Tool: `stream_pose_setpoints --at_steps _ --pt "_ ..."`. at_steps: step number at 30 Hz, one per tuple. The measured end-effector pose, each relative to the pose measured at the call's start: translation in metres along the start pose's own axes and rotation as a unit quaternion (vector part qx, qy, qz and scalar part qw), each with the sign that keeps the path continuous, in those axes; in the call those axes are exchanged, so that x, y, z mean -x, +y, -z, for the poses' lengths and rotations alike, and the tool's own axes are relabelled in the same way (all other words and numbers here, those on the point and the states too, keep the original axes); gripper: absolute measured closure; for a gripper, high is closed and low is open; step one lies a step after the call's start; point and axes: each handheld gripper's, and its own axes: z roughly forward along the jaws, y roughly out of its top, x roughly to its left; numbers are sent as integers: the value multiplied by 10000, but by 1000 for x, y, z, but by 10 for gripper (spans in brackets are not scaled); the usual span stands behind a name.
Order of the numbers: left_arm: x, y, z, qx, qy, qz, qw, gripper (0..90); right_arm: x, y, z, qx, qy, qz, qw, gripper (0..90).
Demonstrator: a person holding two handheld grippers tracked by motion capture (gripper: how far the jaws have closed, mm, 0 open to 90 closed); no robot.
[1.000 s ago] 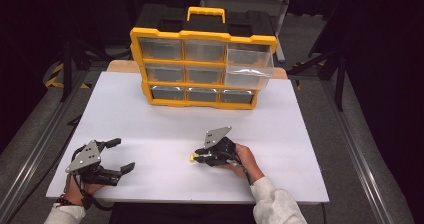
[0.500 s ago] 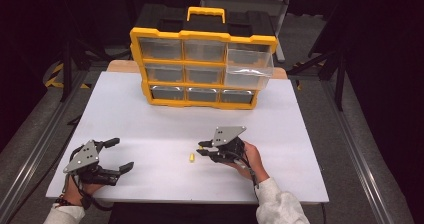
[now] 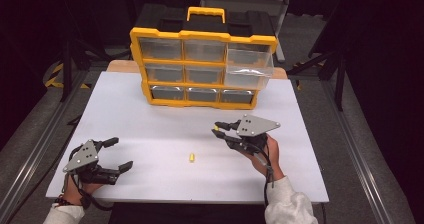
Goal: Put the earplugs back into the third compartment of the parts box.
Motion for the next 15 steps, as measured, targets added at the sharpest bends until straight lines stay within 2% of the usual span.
stream_pose_setpoints --at_steps 1,2,5,6,7,10,11,15 --pt "0 0 0 0 0 0 10000 84 0 0 0 0 0 0 10000 734" --pt "0 0 0 4 -3 -11 10000 85 4 5 9 69 -131 -21 9999 734" --pt "0 0 -1 -23 9 -22 10000 84 10 16 22 108 -365 73 9992 734" --pt "0 0 -1 -23 9 -22 10000 84 10 16 22 108 -365 73 9992 734" --pt "0 0 -1 -23 11 -17 10000 84 14 24 31 159 -524 138 9984 734" --pt "0 0 -1 -24 31 -17 10000 84 19 31 40 260 -587 135 9978 735" --pt "0 0 -2 7 36 -11 10000 84 23 38 47 294 -730 158 9968 736" --pt "0 1 -3 3 32 -46 10000 83 29 49 57 311 -894 228 9952 737"
